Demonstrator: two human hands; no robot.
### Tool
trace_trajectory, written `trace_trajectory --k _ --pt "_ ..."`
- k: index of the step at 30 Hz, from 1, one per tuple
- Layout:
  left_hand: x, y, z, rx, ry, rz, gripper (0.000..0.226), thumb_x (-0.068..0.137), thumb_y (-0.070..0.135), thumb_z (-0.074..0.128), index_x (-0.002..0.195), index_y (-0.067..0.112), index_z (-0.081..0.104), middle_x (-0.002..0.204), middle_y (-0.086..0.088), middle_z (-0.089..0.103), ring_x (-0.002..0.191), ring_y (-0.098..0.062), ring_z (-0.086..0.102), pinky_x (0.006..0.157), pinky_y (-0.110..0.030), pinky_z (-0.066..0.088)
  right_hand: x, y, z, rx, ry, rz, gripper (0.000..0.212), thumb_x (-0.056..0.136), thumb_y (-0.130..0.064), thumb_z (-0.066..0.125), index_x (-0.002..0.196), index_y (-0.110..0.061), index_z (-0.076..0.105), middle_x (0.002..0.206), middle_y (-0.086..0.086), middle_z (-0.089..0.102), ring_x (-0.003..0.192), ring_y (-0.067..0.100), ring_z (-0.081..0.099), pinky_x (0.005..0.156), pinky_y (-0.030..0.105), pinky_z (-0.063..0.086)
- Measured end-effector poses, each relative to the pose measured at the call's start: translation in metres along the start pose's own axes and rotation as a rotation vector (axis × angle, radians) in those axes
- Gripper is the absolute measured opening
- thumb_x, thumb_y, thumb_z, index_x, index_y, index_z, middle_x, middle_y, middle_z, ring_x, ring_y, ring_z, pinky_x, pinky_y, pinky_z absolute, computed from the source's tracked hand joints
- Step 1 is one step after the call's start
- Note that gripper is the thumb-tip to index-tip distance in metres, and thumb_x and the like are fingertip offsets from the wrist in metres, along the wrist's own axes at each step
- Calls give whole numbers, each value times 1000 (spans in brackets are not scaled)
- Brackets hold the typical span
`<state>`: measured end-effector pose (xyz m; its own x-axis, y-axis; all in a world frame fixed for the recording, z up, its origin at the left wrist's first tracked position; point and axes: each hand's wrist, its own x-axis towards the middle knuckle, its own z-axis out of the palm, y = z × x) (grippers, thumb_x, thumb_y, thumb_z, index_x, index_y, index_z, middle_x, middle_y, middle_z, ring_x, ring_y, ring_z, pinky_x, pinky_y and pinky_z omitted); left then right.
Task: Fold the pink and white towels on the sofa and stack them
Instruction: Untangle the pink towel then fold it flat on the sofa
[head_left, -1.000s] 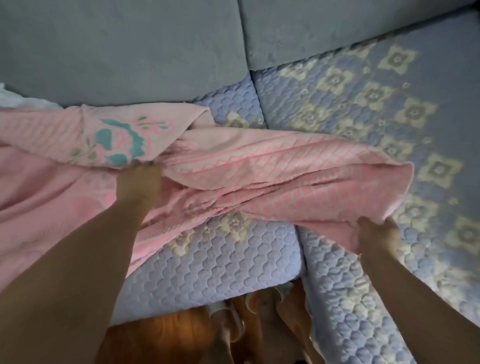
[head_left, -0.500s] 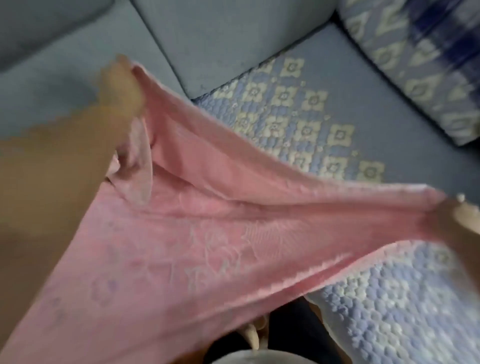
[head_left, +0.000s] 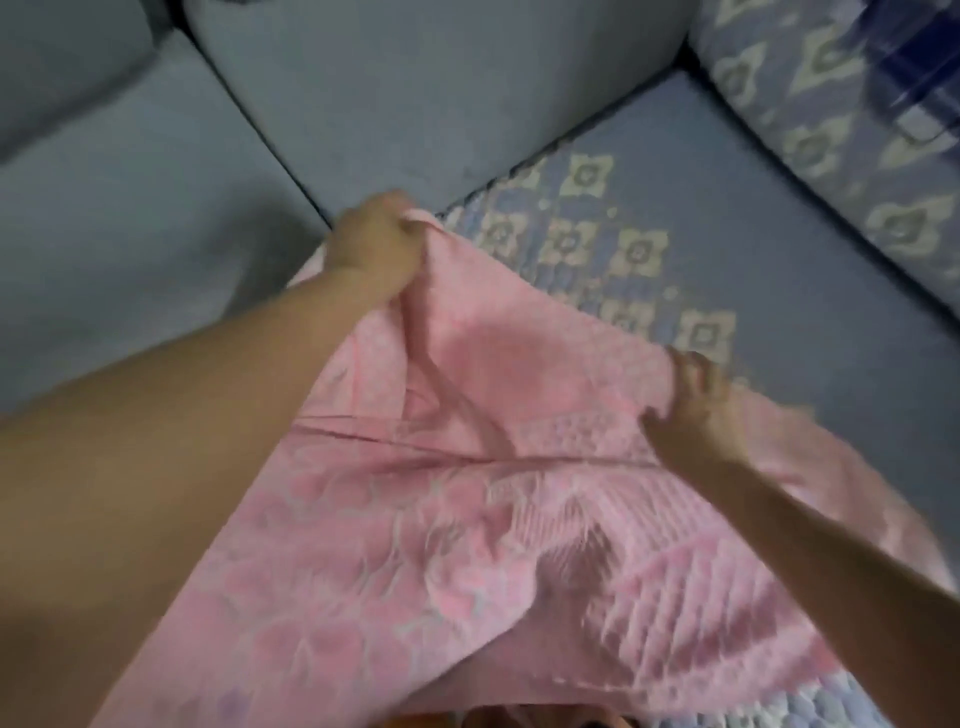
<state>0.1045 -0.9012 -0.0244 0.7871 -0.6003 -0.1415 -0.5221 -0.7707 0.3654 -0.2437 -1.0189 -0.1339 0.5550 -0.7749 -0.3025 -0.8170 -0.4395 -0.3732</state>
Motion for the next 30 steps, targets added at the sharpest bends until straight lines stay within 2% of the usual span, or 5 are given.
trace_trajectory --k 4,8,15,21,30 --pt "-26 63 14 -186 -94 24 34 94 30 54 66 11 47 74 -10 64 77 -32 62 60 -31 37 21 -139 5 529 -67 -362 53 78 -19 81 125 -15 57 114 6 57 101 19 58 90 25 48" --pt "-57 70 7 -705 -242 -45 30 98 24 60 71 9 60 61 -3 65 65 -22 70 64 -31 51 36 -204 23 1258 -415 45 13 97 -22 60 108 -26 54 106 0 59 91 6 57 74 13 51" --pt "-107 -40 38 -901 -250 -473 16 100 8 57 113 11 65 96 -11 68 80 -19 64 70 -26 52 65 -211 49 764 -640 7 23 97 -13 54 87 -12 74 85 9 73 77 24 67 74 30 51" --pt "-129 -127 50 -1301 -38 -1299 47 87 45 72 119 14 57 91 -9 50 87 -25 52 93 -41 49 99 -193 -6 643 13 196 42 105 -40 41 78 -10 54 69 6 53 65 16 49 62 29 36" --pt "-89 -158 4 -1759 435 -1135 11 88 14 57 97 18 63 108 -4 67 101 -21 67 91 -40 55 117 -148 -76 932 1 382 21 96 -26 53 81 -12 58 72 6 57 61 18 56 58 31 44"
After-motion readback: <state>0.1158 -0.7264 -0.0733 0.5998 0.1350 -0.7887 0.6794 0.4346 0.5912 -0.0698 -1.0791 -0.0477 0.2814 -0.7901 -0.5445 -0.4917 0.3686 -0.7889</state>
